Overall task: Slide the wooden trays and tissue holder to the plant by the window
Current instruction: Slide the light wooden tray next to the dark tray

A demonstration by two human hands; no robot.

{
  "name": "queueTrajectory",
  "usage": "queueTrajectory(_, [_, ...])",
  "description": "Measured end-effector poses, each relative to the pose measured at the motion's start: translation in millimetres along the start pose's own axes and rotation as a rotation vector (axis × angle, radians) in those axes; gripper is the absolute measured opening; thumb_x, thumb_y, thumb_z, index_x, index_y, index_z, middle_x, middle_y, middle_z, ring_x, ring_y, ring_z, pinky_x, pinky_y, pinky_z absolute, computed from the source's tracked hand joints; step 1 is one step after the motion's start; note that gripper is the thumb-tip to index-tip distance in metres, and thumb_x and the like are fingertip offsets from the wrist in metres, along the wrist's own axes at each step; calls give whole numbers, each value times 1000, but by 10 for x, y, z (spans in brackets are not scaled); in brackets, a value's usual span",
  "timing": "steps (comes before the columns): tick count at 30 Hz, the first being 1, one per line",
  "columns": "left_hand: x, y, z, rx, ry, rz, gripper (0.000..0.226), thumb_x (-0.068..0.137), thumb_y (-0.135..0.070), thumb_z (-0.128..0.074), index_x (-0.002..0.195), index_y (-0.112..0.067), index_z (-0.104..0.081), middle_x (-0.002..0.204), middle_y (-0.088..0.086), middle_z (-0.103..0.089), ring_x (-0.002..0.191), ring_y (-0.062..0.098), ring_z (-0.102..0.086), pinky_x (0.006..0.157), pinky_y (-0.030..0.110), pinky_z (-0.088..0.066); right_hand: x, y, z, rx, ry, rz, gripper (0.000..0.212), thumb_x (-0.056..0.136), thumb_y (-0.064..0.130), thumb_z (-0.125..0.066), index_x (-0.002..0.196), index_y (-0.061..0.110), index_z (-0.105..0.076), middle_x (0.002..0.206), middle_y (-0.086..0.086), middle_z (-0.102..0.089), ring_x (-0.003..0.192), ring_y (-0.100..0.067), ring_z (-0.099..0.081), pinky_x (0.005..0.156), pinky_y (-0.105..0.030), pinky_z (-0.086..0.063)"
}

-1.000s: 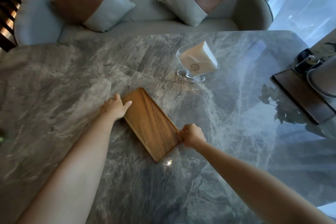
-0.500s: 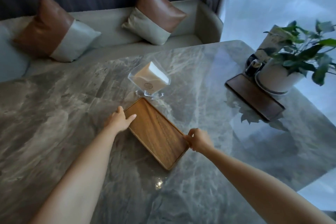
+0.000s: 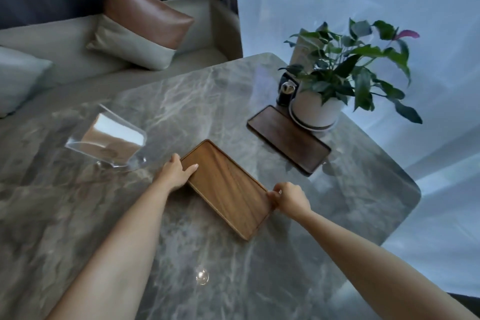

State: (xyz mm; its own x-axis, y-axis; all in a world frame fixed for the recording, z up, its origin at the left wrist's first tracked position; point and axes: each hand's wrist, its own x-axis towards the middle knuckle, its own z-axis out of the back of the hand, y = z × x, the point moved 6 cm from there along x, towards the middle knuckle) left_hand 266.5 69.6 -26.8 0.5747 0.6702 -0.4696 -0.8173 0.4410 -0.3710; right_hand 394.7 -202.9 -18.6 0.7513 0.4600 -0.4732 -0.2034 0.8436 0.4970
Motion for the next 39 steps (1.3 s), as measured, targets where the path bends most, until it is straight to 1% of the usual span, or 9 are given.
queueTrajectory(4, [221,-401,-154,-6,18,-12,70,88,-51,-48,133,-2,-29,142,23,-38,129,39,-38,105,48,-36,243,-252,206,23,-16,-27,28,88,35,-53,82,10,-65,80,-5,-64,80,-24,-61,62,-30,-42])
queueTrajectory(10, [514,-800,-309,23,26,-15,73,89,-48,-47,137,3,-25,144,25,-34,132,39,-33,108,47,-33,577,-471,375,78,-35,-79,28,89,36,-53,84,8,-59,91,-13,-67,85,-29,-62,70,-40,-49])
queueTrajectory(16, [698,-1002,-400,53,24,-18,71,89,-48,-47,135,3,-27,141,27,-37,129,40,-37,106,46,-35,748,-597,476,62,-74,-101,28,89,35,-52,84,7,-56,92,-15,-65,84,-30,-60,62,-31,-41])
queueTrajectory(23, [733,-1116,-451,146,-21,-51,75,88,-52,-46,139,-2,-25,145,24,-33,133,39,-30,109,47,-29,765,-630,507,6,-80,-81,28,92,36,-46,86,9,-45,92,-15,-61,85,-32,-58,64,-37,-44])
queueTrajectory(28, [714,-1153,-500,231,-1,-60,79,87,-57,-43,142,-7,-19,148,21,-27,136,37,-25,109,48,-27,760,-627,546,-55,-107,-61,26,93,35,-44,88,11,-35,94,-18,-57,86,-36,-56,62,-38,-42])
queueTrajectory(30, [695,-1141,-513,257,2,-59,80,86,-57,-43,144,-9,-16,149,21,-24,136,37,-24,109,48,-27,776,-620,550,-100,-100,-50,25,94,35,-42,90,11,-34,89,-16,-56,82,-34,-55,60,-37,-41])
queueTrajectory(34, [648,-1134,-538,294,21,-67,84,85,-59,-45,147,-14,-10,149,23,-22,136,38,-24,110,48,-27,796,-601,583,-262,-106,-25,26,96,36,-36,93,11,-37,63,-2,-42,64,-26,-46,53,-34,-38])
queueTrajectory(37, [623,-1150,-564,252,23,-67,89,84,-58,-48,148,-12,-4,150,24,-22,136,39,-24,110,47,-26,814,-570,572,-353,-90,10,23,97,36,-32,89,14,-31,61,-3,-41,63,-27,-48,45,-31,-31])
queueTrajectory(39, [624,-1164,-587,224,21,-64,91,85,-56,-49,147,-10,-2,150,25,-19,137,39,-22,111,47,-25,820,-541,546,-376,-69,21,22,97,35,-30,90,14,-31,60,-3,-41,67,-30,-53,46,-32,-32])
